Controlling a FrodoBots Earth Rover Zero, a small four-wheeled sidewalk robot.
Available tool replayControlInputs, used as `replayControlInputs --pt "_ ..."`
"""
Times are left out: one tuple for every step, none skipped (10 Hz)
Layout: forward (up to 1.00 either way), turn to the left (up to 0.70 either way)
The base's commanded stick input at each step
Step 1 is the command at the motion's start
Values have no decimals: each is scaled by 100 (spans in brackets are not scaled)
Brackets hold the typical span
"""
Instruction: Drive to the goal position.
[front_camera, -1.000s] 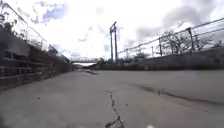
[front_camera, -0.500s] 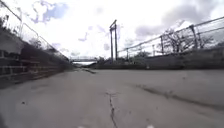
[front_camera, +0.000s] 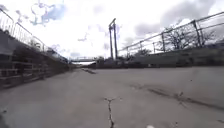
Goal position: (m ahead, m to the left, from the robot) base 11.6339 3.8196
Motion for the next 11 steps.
replayControlInputs --pt "70 0" --pt "70 0" --pt "70 0" --pt "70 0" --pt "70 0" --pt "70 0" --pt "70 0" --pt "70 0" --pt "70 0" --pt "70 0" --pt "70 0"
